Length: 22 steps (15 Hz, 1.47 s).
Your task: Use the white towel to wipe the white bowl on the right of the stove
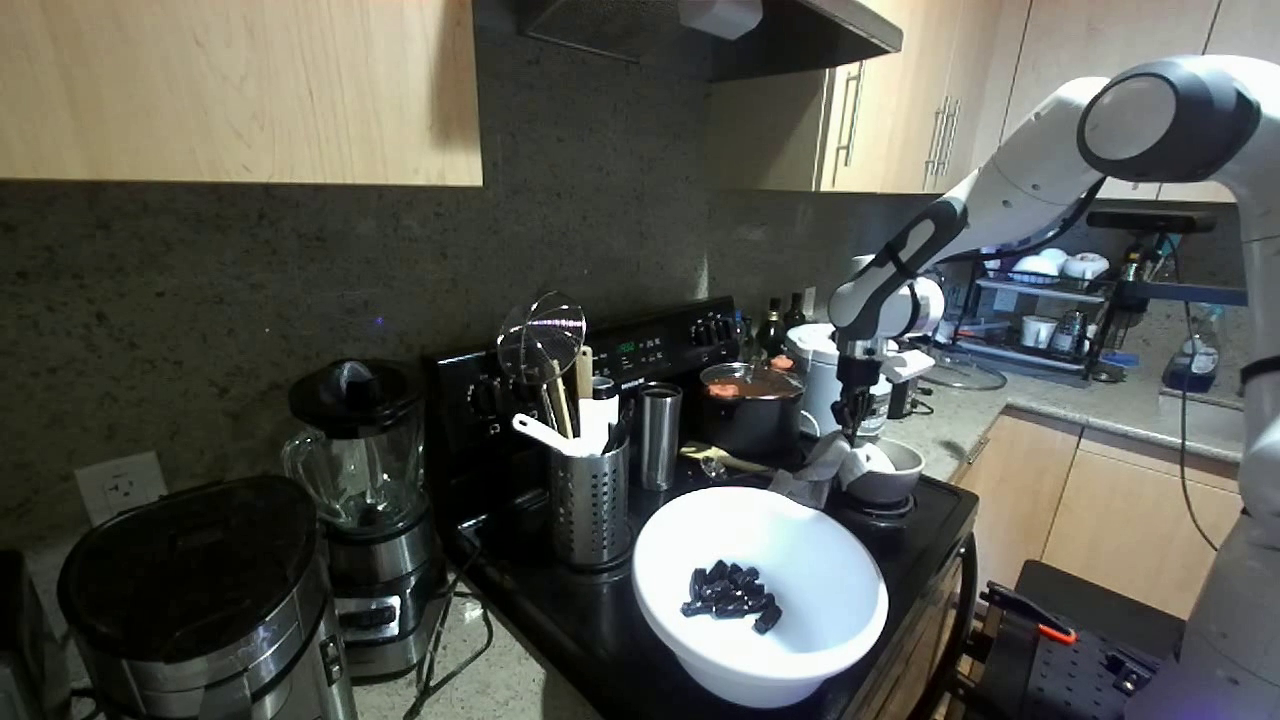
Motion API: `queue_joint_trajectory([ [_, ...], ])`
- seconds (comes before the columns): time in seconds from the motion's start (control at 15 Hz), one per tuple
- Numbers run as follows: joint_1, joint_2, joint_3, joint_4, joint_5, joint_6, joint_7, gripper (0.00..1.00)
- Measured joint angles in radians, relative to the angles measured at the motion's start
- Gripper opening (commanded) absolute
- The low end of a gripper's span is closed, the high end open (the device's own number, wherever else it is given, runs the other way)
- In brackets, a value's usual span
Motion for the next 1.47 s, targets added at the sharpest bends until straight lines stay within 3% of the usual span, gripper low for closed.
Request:
queue_joint_trajectory([
  [0.53, 0.000, -0.002, -0.030, 0.000, -0.154, 0.002, -0.002, 0.00],
  [1.47, 0.004, -0.056, -0.037, -0.003, -0.399, -0.259, -0.056, 0.00],
])
